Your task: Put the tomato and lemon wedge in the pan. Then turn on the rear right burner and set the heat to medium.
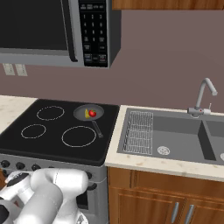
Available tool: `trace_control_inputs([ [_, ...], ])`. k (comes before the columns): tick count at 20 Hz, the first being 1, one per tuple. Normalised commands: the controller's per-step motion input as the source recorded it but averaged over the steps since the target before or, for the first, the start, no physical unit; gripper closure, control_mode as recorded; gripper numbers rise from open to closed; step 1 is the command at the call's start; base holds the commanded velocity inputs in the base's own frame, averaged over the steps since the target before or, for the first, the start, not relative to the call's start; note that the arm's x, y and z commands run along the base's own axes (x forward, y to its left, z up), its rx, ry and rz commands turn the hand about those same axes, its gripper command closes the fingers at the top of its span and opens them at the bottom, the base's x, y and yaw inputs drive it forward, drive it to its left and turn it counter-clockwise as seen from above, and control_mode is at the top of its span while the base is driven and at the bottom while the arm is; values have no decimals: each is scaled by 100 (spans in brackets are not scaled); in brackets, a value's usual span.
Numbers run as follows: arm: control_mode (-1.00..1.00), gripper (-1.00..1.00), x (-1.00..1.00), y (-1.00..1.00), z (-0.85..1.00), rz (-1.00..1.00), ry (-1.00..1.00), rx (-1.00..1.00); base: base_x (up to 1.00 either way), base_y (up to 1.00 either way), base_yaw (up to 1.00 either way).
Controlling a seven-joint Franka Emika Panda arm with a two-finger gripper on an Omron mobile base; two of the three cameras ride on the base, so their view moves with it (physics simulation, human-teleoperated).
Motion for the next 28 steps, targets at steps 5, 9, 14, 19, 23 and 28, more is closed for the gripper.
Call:
trace_control_inputs([
  [5, -100, -100, 1, 0, -3, 0, 0, 2, 0, 0, 0],
  [9, -100, -100, 4, 0, 0, 0, 0, 2, 0, 0, 0],
  [14, -100, -100, 8, 0, 0, 0, 0, 2, 0, 0, 0],
  [19, -100, -100, 14, 0, -3, 0, 0, 1, 0, 0, 0],
  [23, -100, -100, 27, 0, -6, 0, 0, 0, 0, 0, 0],
  [28, -100, -100, 12, 0, -12, 0, 0, 0, 0, 0, 0],
])
